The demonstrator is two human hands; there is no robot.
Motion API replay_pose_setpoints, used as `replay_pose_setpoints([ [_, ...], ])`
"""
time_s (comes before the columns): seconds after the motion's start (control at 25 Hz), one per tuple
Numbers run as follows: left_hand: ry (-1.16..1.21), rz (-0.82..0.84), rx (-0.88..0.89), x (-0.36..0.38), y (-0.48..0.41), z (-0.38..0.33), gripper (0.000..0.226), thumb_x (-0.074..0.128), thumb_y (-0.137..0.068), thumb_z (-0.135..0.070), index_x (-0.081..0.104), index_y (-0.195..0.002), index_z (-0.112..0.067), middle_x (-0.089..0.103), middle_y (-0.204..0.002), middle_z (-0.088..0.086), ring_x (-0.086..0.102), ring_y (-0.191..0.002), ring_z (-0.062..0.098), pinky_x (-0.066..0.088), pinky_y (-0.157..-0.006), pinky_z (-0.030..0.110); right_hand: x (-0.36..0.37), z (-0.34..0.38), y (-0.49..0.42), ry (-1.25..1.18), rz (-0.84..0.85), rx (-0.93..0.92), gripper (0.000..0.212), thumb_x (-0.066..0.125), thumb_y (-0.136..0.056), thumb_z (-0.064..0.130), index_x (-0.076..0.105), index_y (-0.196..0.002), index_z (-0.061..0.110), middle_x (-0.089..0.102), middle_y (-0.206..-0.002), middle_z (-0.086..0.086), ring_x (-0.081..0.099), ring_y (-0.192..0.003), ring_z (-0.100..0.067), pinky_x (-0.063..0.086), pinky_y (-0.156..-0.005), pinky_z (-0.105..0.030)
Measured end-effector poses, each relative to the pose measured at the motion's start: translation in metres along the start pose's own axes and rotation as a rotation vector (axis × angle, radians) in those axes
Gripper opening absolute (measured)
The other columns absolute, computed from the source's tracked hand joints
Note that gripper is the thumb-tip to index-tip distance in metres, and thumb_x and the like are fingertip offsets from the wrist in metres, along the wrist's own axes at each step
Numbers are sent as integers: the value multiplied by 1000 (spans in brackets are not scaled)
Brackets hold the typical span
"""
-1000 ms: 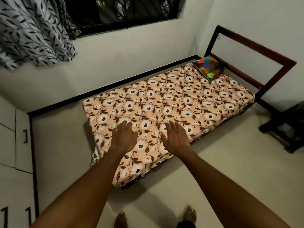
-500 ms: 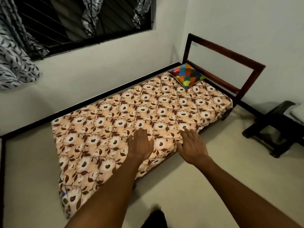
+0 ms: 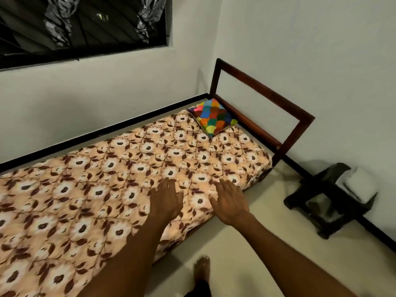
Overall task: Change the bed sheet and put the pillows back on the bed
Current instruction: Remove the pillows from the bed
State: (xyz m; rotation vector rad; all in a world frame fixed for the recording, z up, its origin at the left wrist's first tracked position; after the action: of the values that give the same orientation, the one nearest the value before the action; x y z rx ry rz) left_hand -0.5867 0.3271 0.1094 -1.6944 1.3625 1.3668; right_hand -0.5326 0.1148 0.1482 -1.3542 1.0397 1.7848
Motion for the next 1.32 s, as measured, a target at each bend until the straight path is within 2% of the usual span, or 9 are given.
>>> replay_pose_setpoints([
  [0.16,17,45,-41,9,-86,-44,62,37,-106,-54,36,-156,-17,31,-166,9,32,-152,28,26,-122,56,-30,-68,-84,65,32,-16,66,34,-105,55,29,-161,21,30,-168,-8,25,-155,-28,21,-126,-45],
  [0.36,23,53,-60,3,-175,-81,62,37,-106,-52,37,-155,-16,30,-167,11,31,-153,29,26,-122,55,-51,-128,-178,56,60,22,68,33,-105,56,29,-162,19,29,-168,-10,25,-155,-30,22,-126,-47],
  [0.52,63,63,-131,12,-231,-99,62,37,-106,-53,36,-155,-15,29,-167,11,28,-154,29,25,-121,55,-55,-156,-246,85,114,-47,69,29,-105,57,26,-163,19,28,-169,-11,24,-156,-30,22,-127,-47],
  [0.68,92,65,-196,33,-294,-126,65,38,-106,-52,32,-159,-14,27,-168,12,29,-154,30,27,-121,56,-59,-192,-334,80,133,-143,65,34,-104,55,32,-160,21,33,-166,-8,28,-154,-28,24,-125,-46],
  [0.88,88,84,-353,60,-368,-166,64,36,-106,-53,33,-157,-15,28,-167,12,34,-151,31,30,-119,56,-56,-257,-451,103,252,-205,64,39,-103,54,38,-156,18,42,-161,-10,36,-149,-30,32,-122,-46],
  [1.04,83,183,-439,82,-434,-212,63,35,-107,-53,31,-158,-17,22,-170,11,28,-154,30,26,-122,55,-58,-310,-540,-11,341,-165,60,47,-102,50,46,-152,16,50,-154,-9,44,-143,-30,37,-117,-45],
  [1.32,47,249,-464,105,-559,-240,64,35,-107,-52,29,-159,-16,23,-169,10,24,-155,28,23,-124,55,-7,-368,-681,-184,512,12,60,45,-105,49,41,-154,15,49,-155,-15,45,-142,-36,38,-115,-47],
])
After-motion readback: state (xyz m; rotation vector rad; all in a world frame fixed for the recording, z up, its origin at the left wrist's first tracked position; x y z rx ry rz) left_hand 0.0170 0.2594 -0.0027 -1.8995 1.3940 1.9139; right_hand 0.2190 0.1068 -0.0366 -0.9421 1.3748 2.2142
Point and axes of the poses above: each hand's wrist, its own y-axis away from the middle knuckle, its own x-axis out of the palm, z = x × y, the point moved 7 cm from there along -y, towards the middle knuckle
